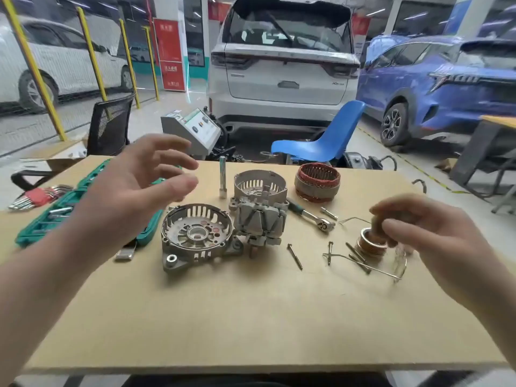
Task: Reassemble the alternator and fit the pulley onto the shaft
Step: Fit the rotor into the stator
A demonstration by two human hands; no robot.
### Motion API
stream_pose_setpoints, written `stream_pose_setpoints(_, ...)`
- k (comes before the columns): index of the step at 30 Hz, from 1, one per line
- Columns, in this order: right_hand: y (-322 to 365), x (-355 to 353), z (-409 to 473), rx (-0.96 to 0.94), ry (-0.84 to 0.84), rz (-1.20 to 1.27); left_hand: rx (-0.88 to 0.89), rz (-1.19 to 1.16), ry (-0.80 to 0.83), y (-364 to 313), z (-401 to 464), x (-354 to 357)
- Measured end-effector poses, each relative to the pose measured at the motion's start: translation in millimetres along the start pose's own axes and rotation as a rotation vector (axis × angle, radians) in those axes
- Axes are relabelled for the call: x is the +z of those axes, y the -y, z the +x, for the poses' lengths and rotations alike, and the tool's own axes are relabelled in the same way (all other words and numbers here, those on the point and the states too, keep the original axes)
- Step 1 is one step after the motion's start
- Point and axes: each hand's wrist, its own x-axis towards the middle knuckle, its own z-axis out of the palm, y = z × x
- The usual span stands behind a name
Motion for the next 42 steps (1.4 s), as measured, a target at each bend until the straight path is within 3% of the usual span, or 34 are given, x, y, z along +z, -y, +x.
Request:
stream_pose_setpoints(2,-2.3,7.3,24.3,-0.004,-0.121,-0.07,-0.034,-0.079,-0.064,1.7,12.6,30.8)
stream_pose_setpoints(6,-28.2,2.7,67.5,0.074,-0.245,-0.392,-0.02,0.063,-0.016,29.8,30.0,94.0)
stream_pose_setpoints(9,-54.3,-16.7,90.3,0.346,-0.066,-0.754,-0.053,0.231,0.03,58.8,38.9,131.8)
stream_pose_setpoints(11,-70.8,-22.1,104.0,0.453,0.032,-0.868,-0.073,0.335,0.042,73.4,47.7,148.4)
stream_pose_setpoints(15,-94.5,-20.3,137.1,0.444,-0.001,-0.849,-0.071,0.484,0.018,88.8,58.4,160.3)
stream_pose_setpoints(20,-110.8,-7.9,198.2,0.435,-0.084,-0.777,-0.027,0.47,-0.039,98.4,53.0,163.2)
stream_pose_setpoints(25,-128.3,14.3,254.2,0.497,0.022,-0.974,-0.034,0.448,-0.047,100.2,53.7,163.1)
stream_pose_setpoints(30,-155.5,24.5,284.7,0.599,0.147,-0.99,-0.04,0.443,-0.057,100.4,53.0,164.1)
stream_pose_setpoints(42,-175.3,44.5,288.2,0.554,-0.028,-1.092,-0.03,0.455,-0.068,103.7,51.2,164.4)
